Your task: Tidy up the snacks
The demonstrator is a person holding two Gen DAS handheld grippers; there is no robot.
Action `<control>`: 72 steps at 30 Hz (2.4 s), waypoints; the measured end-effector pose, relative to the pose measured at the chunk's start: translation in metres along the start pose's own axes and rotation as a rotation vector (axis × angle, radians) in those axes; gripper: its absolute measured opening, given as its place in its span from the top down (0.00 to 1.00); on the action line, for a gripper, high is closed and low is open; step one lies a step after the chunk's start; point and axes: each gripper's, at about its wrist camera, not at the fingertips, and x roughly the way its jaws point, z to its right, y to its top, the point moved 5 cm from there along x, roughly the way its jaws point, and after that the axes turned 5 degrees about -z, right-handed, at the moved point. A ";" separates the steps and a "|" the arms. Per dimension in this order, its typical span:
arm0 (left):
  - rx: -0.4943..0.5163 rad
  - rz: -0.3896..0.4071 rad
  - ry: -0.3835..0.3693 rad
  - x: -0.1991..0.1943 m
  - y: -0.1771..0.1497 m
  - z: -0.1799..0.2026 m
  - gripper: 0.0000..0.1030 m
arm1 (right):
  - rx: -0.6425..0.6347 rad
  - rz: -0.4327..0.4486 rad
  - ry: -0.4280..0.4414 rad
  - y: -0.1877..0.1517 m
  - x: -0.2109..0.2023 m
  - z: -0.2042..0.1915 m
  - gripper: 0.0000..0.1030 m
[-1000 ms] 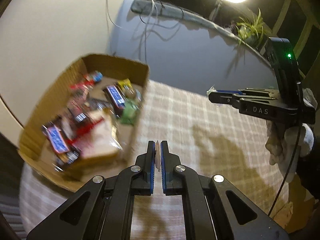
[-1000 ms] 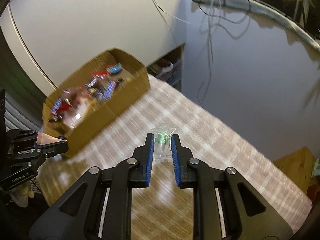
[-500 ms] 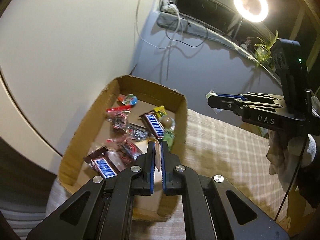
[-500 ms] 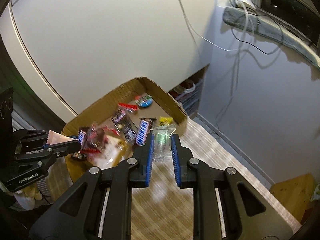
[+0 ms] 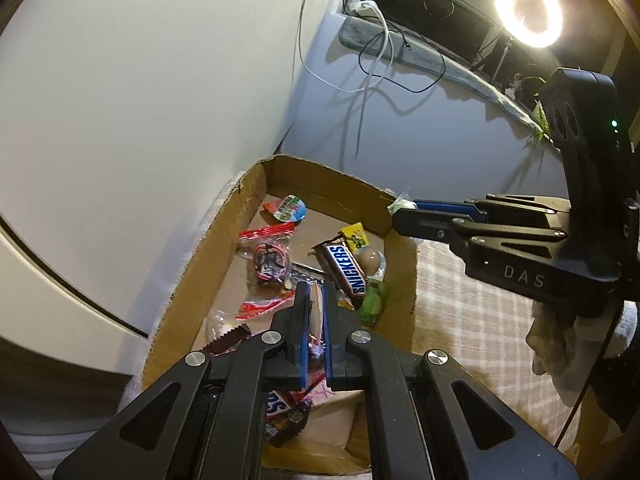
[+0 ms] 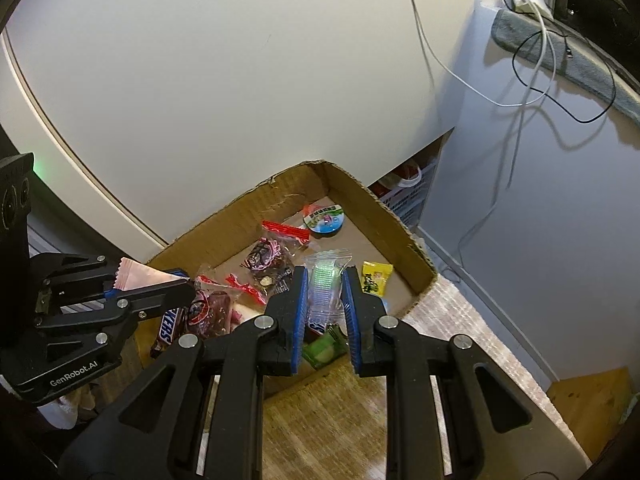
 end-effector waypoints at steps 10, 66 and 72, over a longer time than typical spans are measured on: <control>0.013 0.013 0.033 -0.008 0.003 -0.004 0.87 | -0.008 -0.007 0.012 0.003 0.003 -0.010 0.82; -0.004 0.168 0.234 -0.113 -0.022 0.039 0.22 | 0.180 0.180 -0.075 -0.068 -0.139 0.009 0.12; 0.000 0.180 0.247 -0.116 -0.022 0.043 0.22 | 0.191 0.183 -0.076 -0.073 -0.143 0.010 0.12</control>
